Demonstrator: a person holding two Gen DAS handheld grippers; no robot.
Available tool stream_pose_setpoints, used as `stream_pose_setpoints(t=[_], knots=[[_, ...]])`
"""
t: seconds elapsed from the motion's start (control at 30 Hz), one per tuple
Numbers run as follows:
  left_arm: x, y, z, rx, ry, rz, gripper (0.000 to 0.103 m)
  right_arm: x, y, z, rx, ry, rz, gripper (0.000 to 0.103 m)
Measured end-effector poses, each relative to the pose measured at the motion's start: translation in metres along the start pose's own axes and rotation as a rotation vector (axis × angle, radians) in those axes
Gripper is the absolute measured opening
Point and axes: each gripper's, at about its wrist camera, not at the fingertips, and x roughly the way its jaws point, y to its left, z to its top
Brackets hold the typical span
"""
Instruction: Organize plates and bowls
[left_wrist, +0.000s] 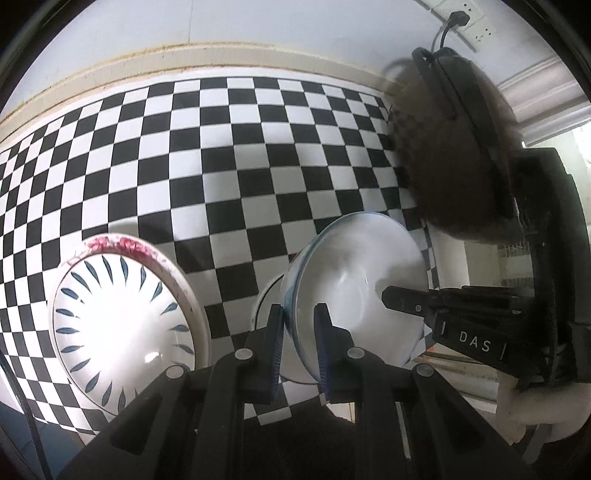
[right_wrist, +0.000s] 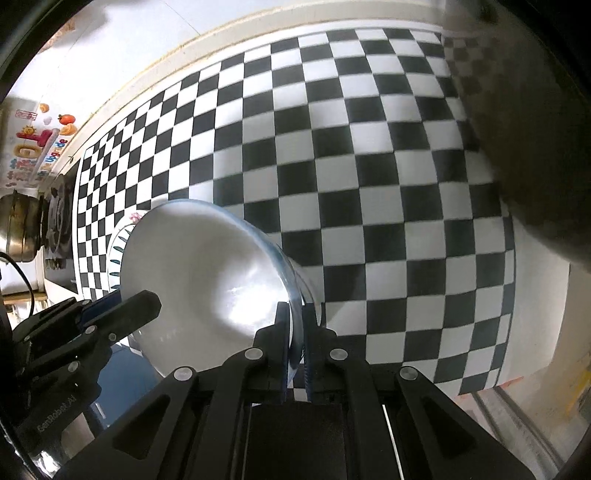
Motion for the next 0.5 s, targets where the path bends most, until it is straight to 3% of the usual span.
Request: stream_pose_setpoints(t=[0.5], knots=[[0.027,0.017,-0.014,-0.012,0.071,0.012,0.014,0.038,0.003,-0.017,0.015,0.064,-0.004,0.008]])
